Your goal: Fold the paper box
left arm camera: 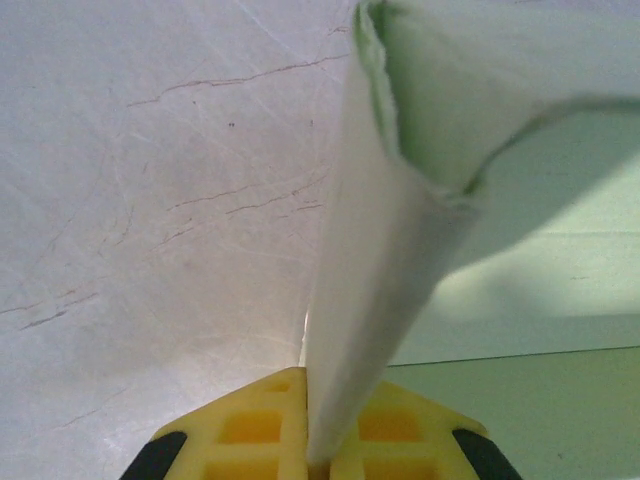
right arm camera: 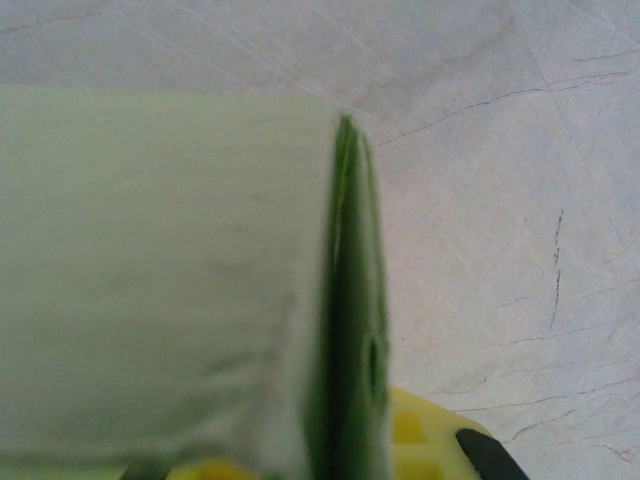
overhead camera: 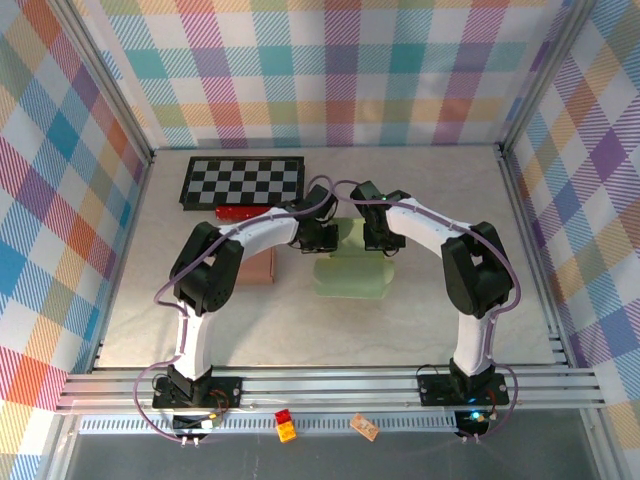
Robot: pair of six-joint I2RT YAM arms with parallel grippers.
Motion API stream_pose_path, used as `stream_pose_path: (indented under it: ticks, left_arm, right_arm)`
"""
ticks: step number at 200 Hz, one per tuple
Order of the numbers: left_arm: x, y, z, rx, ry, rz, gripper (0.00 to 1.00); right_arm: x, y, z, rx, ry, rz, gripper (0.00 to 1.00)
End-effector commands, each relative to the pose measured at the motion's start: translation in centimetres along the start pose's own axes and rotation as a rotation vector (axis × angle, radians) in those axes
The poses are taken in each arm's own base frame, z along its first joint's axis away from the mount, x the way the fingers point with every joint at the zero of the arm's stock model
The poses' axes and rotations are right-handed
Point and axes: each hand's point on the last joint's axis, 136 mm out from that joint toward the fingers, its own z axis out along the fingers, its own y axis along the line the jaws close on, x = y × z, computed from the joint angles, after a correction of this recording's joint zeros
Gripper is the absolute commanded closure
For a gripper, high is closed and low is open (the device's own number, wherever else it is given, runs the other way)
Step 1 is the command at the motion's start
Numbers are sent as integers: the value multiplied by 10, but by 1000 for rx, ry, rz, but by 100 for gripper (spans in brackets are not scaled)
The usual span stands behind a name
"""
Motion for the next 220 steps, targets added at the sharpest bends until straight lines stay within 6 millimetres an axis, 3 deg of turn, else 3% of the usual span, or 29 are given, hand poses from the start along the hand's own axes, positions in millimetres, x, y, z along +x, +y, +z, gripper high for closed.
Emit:
stream_pose_path:
  ticks: [1,44,76,98,139,160,179,220]
  left_arm:
    - [4,21,1,-93,-36,-41,100]
    - [4,22,7,-107,-14,-24,92]
    - [3,26,6,-145,-14,-3,92]
    - [4,28,3,-184,-22,12,84]
    - [6,29,4,-182,-29,5,83]
    - [4,26,5,-174,-29,12,90]
    - [6,28,7,-193,-19,22,91]
    - [12,33,6,-239,-28,29,82]
  right_arm:
    - [13,0,-7,6,31,-15,100]
    - [13,1,-6,-2,32,-20,100]
    - [11,1,-7,2,32,-19,100]
    - [11,2,-7,5,35,-15,100]
    - [11,3,-6,1,36,-14,100]
    - [11,3,-6,-2,37,-15,100]
    - [12,3,-6,-2,40,-14,100]
    - [11,4,-7,-3,41,-13,100]
